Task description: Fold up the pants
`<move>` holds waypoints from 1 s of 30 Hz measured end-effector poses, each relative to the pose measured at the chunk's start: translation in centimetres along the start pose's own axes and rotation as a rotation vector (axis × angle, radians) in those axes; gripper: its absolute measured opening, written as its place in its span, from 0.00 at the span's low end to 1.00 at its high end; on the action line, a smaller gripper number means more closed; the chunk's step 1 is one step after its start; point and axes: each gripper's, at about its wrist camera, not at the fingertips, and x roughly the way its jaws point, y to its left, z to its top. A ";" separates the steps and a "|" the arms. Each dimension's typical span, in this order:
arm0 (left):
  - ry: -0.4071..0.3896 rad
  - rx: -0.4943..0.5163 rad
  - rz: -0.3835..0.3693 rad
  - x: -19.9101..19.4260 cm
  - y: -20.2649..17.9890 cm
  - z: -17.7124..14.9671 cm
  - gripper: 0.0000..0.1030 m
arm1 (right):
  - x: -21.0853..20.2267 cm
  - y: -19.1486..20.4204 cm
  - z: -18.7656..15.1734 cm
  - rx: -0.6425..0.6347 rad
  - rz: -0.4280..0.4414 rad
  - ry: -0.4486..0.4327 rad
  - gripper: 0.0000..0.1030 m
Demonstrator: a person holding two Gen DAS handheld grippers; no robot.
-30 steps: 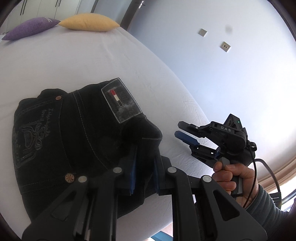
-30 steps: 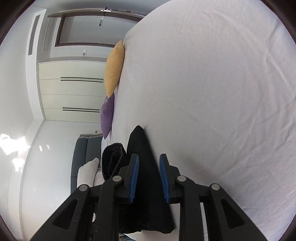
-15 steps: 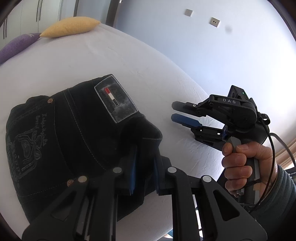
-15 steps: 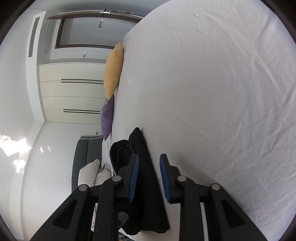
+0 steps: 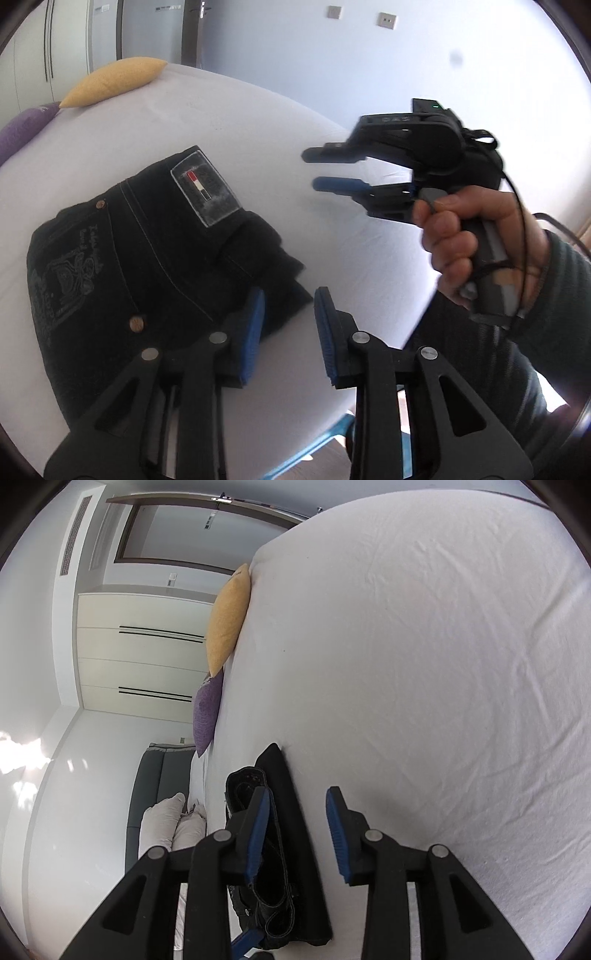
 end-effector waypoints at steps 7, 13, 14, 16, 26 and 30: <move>-0.164 -0.114 -0.042 -6.9 5.7 -0.4 0.26 | 1.4 4.9 -0.6 -0.134 0.027 0.084 0.35; -0.192 -0.311 -0.022 -4.7 15.3 1.9 0.26 | 6.0 9.4 -3.1 -0.229 0.089 0.219 0.35; -0.186 -0.337 -0.019 -3.8 16.4 1.9 0.26 | 6.9 9.6 -3.7 -0.238 0.081 0.243 0.35; -0.155 -0.384 -0.030 -1.9 17.8 1.3 0.26 | 8.2 9.1 -4.9 -0.248 0.055 0.290 0.35; -0.089 -0.480 -0.108 2.6 17.0 -4.2 0.26 | 6.8 1.5 -7.7 -0.165 -0.048 0.333 0.00; -0.172 -0.491 -0.099 0.1 18.2 -2.6 0.26 | 5.1 3.5 -6.8 -0.233 -0.106 0.316 0.13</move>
